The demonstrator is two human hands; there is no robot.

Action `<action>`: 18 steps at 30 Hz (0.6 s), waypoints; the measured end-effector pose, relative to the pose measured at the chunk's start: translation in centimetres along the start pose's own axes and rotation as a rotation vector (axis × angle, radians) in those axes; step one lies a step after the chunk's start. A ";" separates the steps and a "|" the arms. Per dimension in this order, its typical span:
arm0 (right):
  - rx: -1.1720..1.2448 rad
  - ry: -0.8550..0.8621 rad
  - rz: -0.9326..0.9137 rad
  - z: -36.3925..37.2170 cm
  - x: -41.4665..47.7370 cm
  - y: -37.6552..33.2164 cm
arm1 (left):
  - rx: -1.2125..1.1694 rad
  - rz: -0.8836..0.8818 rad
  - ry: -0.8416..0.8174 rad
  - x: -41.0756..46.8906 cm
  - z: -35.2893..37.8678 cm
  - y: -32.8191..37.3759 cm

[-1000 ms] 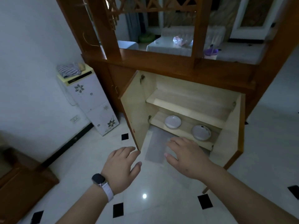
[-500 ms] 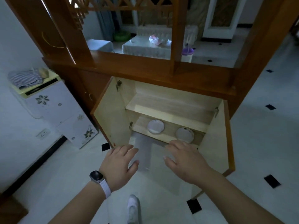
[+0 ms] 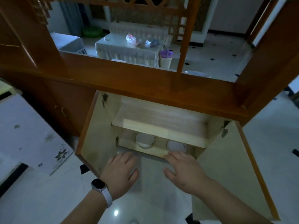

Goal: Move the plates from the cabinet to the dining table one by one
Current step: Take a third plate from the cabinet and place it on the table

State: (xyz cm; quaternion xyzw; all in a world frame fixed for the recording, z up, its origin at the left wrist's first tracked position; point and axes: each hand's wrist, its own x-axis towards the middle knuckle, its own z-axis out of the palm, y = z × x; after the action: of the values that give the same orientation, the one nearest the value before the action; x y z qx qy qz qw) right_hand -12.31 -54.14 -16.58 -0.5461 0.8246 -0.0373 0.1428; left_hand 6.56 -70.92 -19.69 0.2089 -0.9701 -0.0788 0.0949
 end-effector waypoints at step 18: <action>0.027 0.071 0.145 2.6 10.5 2.8 | -0.150 0.041 -0.009 11.8 6.0 -6.1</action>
State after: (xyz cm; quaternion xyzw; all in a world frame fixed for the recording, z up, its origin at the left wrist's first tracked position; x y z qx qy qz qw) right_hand -17.87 -62.39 -21.76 -0.4812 0.8660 -0.0576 0.1231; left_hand -2.88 -80.71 -24.90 0.1807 -0.9660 -0.1504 0.1078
